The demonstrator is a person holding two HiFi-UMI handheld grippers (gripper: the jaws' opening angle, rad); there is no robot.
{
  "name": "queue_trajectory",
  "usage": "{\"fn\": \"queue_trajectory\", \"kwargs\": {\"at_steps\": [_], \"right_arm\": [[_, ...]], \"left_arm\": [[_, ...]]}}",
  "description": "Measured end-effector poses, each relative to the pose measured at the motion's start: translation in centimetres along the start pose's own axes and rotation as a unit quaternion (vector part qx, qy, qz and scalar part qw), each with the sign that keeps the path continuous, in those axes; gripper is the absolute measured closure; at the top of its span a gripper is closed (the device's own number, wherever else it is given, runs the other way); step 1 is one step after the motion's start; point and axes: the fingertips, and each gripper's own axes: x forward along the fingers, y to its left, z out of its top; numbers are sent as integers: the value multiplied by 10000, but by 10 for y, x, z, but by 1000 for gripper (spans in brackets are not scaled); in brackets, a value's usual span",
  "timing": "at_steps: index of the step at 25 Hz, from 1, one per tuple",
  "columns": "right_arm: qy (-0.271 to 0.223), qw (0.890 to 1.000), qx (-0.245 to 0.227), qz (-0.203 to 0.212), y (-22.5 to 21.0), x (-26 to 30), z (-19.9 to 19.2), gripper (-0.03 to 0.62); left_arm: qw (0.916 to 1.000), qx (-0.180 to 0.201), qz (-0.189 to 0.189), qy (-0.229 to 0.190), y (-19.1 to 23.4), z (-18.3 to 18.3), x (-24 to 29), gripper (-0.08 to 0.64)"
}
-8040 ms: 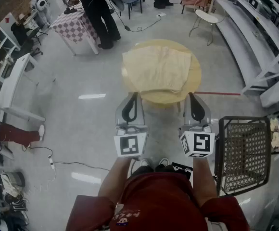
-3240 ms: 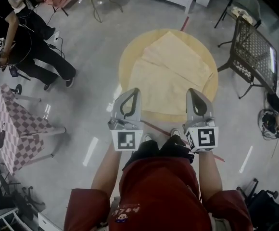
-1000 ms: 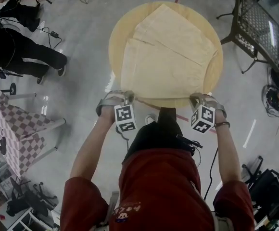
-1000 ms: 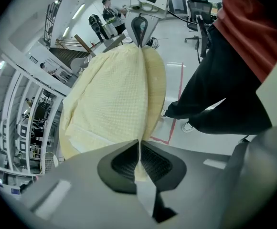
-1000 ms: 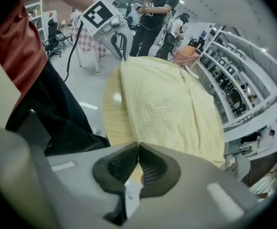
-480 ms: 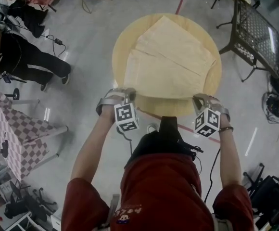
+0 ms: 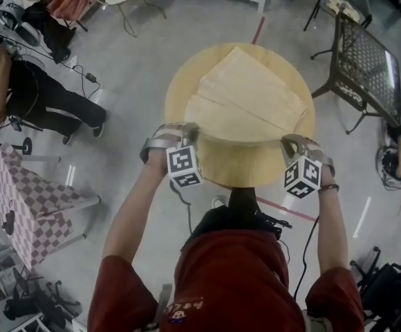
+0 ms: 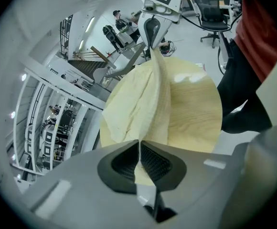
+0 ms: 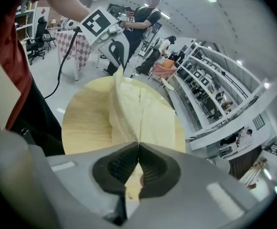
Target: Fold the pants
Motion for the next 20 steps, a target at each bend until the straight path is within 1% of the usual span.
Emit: {"fn": "queue_trajectory", "kwargs": {"at_steps": [7, 11, 17, 20], "right_arm": [[10, 9999, 94, -130, -47, 9, -4, 589], [35, 9998, 125, -151, -71, 16, -11, 589], [100, 9994, 305, -164, -102, 26, -24, 589], [128, 9990, 401, -125, -117, 35, -32, 589]], "left_arm": [[9998, 104, 157, -25, 54, 15, 26, 541], [9996, 188, 223, -36, 87, 26, 45, 541], [9990, 334, 283, -68, 130, 46, 72, 541], [9985, 448, 312, -4, 151, 55, 88, 541]]}}
